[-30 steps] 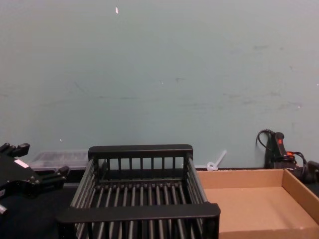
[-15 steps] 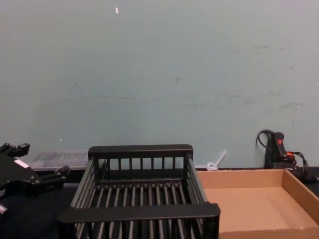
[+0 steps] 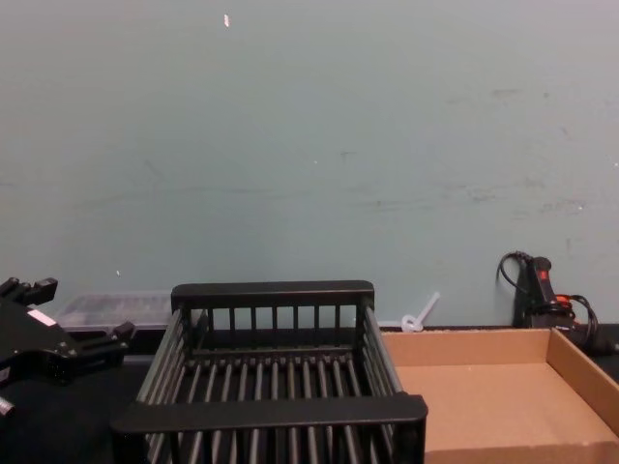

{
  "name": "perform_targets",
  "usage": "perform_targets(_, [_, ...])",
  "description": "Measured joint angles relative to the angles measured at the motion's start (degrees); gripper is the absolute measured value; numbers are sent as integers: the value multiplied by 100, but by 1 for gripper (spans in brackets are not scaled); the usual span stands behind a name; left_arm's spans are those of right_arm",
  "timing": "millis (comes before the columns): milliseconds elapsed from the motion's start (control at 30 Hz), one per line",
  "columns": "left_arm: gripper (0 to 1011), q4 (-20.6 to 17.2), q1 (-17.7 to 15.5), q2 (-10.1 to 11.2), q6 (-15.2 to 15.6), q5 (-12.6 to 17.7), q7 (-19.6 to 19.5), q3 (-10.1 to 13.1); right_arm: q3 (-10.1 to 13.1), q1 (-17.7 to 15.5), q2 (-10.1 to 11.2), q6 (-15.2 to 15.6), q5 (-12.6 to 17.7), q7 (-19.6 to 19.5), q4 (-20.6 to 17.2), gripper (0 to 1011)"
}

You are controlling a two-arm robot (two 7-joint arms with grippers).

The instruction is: Pick up the white tape and place it into the black box , Pick up the silver tape and place it into the brown box.

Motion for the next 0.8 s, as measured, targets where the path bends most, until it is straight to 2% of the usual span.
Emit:
perform_targets(333, [1001,0,0,0,0,0,0,0,94,-376,170,530,112,349,-211,1002])
perform_targets(800, [1001,0,0,0,0,0,0,0,-25,-360,102,811,55,533,-24,1002])
